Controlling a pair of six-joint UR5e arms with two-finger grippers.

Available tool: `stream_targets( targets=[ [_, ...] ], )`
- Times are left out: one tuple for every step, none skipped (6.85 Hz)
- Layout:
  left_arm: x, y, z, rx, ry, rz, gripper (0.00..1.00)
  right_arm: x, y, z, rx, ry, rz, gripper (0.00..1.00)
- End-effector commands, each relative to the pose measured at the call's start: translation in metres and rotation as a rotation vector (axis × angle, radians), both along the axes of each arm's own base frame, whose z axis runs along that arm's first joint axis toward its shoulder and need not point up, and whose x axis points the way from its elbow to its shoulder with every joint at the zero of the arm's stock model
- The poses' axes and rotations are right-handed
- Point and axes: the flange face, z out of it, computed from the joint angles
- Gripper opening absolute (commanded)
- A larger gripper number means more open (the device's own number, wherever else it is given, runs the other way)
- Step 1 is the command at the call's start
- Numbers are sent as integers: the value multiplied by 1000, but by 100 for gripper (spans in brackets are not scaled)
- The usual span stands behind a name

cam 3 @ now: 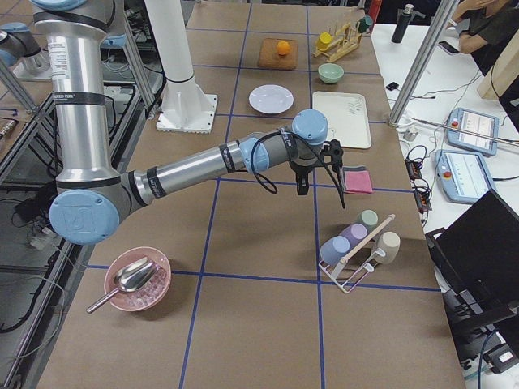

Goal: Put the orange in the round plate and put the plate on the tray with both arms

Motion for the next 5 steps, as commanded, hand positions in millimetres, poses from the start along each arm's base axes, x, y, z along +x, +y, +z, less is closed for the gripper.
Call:
stream_targets(
  targets=[
    [45, -12, -27, -29, 30, -15, 99, -87, 15, -35, 14, -57, -30, 100],
    [59, -11, -33, -35, 46, -32, 99, -105, 20, -35, -16, -93, -11, 100],
    [75, -11, -36, -50, 53, -34, 99, -135, 31, -44, -60, -164, -14, 100],
    [91, -17, -47, -60, 60, -37, 99, -164, 41, -62, -98, -253, -3, 100],
    [113, -20, -57, -90, 73, -43, 99, -206, 58, -78, -170, -335, 67, 100]
  ],
)
